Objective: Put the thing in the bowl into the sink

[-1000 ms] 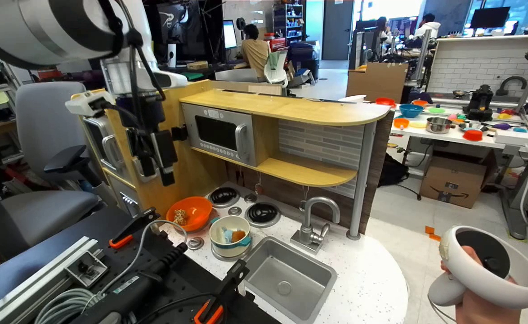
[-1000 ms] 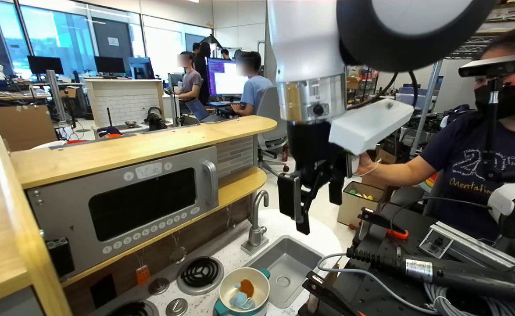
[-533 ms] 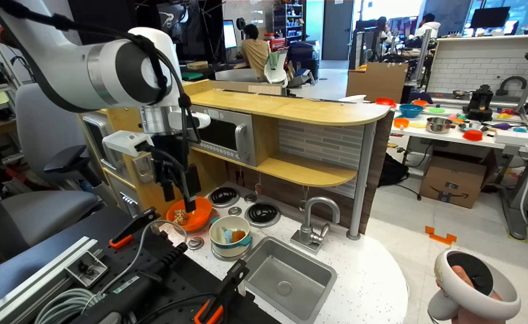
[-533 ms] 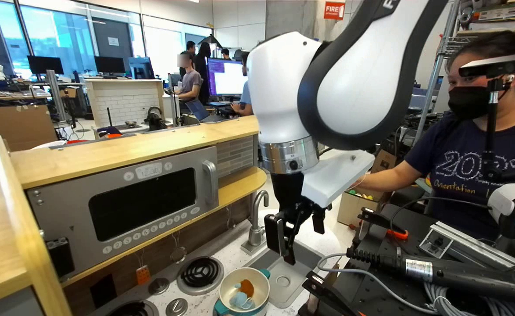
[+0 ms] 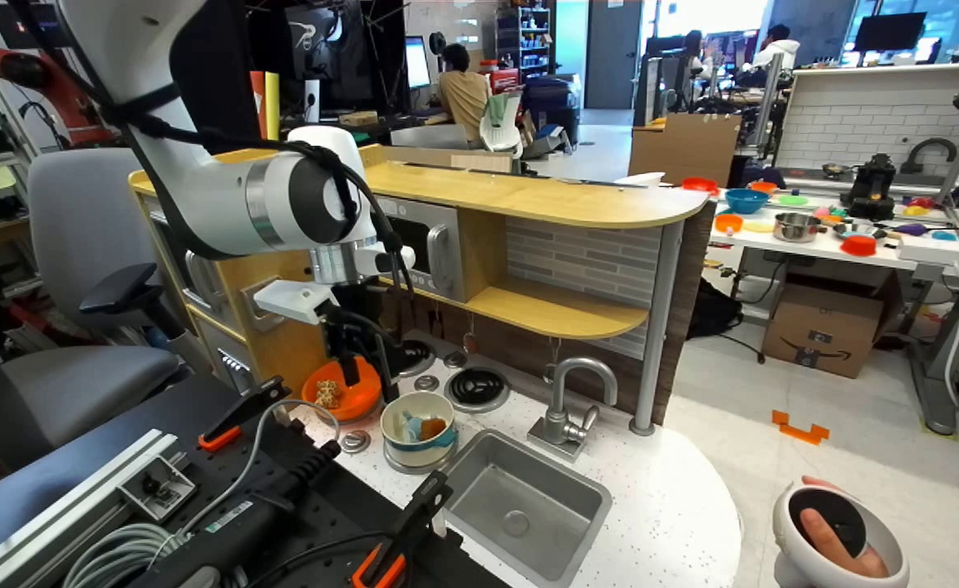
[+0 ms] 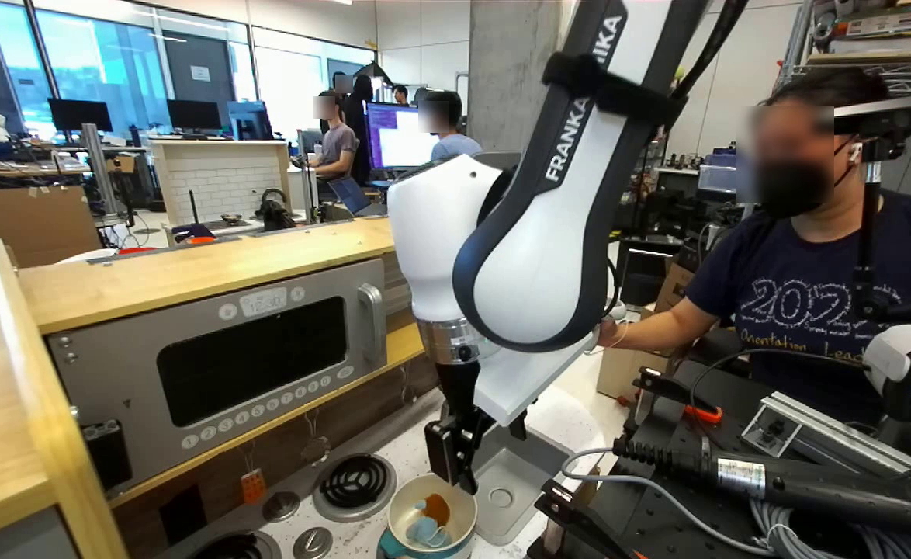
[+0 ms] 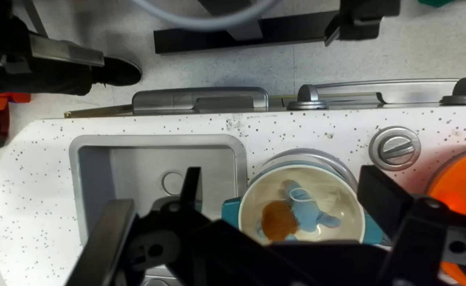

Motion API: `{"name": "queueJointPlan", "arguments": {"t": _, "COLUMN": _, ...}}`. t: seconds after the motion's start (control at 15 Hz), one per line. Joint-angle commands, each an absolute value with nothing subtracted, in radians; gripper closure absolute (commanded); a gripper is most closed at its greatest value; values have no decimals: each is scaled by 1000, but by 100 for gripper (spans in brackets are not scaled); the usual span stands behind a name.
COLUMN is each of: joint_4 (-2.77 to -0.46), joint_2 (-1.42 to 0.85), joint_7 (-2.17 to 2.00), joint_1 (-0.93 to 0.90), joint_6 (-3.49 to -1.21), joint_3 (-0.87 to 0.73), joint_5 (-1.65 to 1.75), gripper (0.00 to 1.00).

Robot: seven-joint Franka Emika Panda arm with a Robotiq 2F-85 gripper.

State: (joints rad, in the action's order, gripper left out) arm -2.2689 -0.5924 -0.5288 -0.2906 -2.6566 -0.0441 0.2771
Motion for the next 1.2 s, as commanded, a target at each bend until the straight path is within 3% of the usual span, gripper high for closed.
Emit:
{"name": "queueJointPlan", "arguments": {"t": 0.0, "joint_4": -2172, "joint_2": -715, "joint_7": -519, "joint_1": -369, "joint_6": -2753, "joint_3": -121, "joint_5": 304, "gripper": 0}}
{"name": "queueJointPlan", "arguments": {"t": 0.4, "joint_4": -2071, "joint_2": -856, "joint_7": -463, "joint_1": -410, "joint_6": -2861, "joint_3": -165, "joint_5": 249, "gripper": 0}}
{"name": "queueJointPlan", "arguments": {"t": 1.13, "joint_4": -1837, "joint_2": -1043, "joint_7": -353, "joint_1": -362, "joint_6": -2806, "joint_3": -160, "joint_5": 146, "gripper": 0}}
